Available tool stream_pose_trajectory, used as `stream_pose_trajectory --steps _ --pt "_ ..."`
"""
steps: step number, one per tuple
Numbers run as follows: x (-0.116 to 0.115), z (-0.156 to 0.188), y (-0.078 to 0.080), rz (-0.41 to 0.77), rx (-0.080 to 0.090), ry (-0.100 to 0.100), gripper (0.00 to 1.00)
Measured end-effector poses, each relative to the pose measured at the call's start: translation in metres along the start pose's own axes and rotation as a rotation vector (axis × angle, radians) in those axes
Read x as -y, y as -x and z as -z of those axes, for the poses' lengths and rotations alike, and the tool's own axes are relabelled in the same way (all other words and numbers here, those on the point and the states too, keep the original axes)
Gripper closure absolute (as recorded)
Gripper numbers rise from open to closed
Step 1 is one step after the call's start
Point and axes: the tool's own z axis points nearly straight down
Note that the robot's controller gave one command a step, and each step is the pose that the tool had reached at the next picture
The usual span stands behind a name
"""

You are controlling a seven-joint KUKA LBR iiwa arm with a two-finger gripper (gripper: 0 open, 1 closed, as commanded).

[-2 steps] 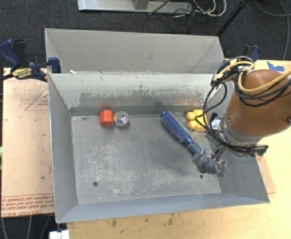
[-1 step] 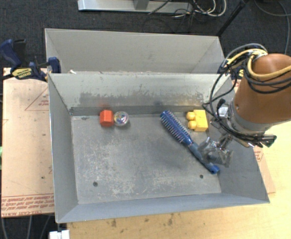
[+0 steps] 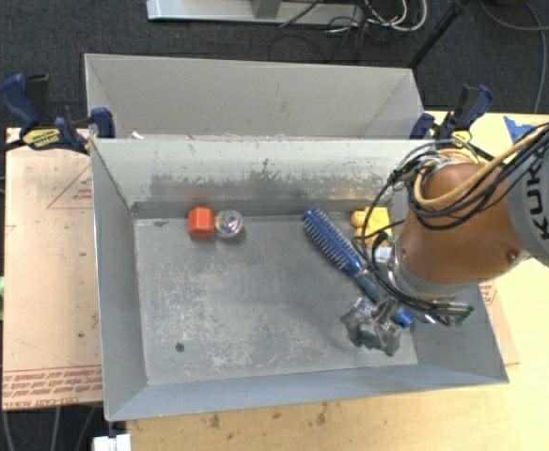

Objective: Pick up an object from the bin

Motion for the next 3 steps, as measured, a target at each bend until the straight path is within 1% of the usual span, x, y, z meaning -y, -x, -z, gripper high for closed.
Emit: stream_pose_trajectory --steps 1,2,3 --pt "0.002 0.003 0.001 0.000 0.004 -0.007 0.00" --pt "-0.016 0.098 0.032 0.315 0.008 -0.013 0.00" --pt "0.085 0.058 0.044 0.392 0.005 -0.013 0.00"
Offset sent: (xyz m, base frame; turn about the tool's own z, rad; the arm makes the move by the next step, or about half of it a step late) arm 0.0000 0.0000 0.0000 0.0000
